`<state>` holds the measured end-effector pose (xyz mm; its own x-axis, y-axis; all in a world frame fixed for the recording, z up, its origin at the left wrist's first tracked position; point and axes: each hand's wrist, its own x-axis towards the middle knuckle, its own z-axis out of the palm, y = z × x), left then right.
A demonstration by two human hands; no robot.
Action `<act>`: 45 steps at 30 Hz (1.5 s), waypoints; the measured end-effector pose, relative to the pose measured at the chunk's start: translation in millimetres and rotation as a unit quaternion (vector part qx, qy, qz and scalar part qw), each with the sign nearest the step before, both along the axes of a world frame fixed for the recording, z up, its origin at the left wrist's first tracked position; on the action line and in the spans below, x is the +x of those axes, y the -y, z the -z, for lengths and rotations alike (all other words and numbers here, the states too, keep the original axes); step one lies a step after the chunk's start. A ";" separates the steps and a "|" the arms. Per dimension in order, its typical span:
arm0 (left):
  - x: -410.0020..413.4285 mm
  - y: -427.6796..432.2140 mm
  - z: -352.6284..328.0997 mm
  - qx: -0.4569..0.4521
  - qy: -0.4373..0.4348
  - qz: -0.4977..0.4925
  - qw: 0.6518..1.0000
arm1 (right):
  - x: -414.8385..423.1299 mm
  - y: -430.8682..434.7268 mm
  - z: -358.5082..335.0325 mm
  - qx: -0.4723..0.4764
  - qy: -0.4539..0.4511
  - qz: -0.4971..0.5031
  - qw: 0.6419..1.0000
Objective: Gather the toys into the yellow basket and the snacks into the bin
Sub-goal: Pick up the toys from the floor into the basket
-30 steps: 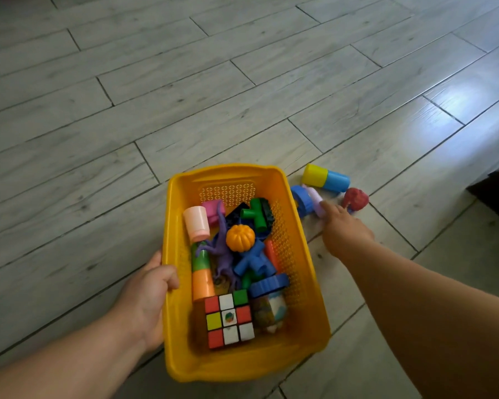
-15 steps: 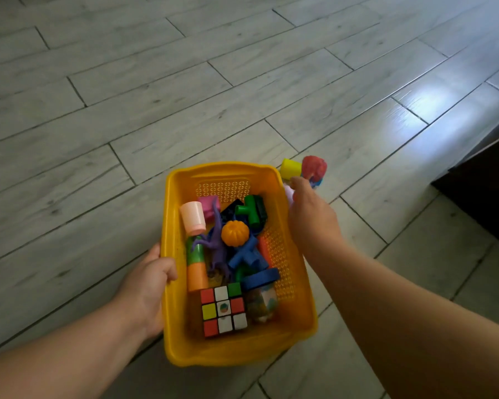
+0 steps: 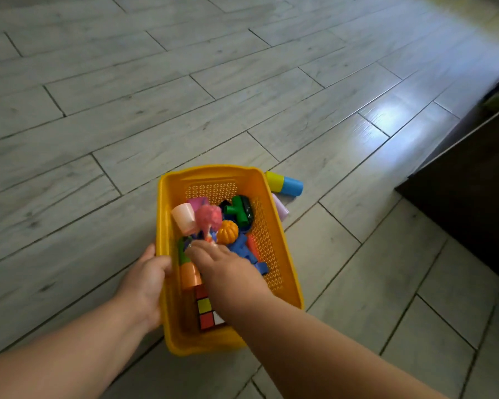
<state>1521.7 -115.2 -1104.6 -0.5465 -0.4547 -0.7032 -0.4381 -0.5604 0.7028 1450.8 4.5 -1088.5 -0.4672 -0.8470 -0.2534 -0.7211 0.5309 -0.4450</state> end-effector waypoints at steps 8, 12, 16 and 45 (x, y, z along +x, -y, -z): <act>10.7 13.1 -11.7 0.031 0.004 -0.002 0.999 | -20.0 4.4 -7.7 -0.092 -0.130 0.041 0.986; 15.9 16.8 -13.6 0.031 0.009 0.000 0.999 | -72.5 1.5 -5.4 -0.189 -0.119 0.223 0.949; 17.0 20.6 -8.0 0.029 0.009 -0.006 1.000 | -118.2 -6.5 14.3 -0.077 -0.015 0.328 0.941; -13.4 26.8 -3.4 0.013 -0.012 -0.048 0.999 | -28.7 15.6 10.4 0.010 -0.079 0.139 0.987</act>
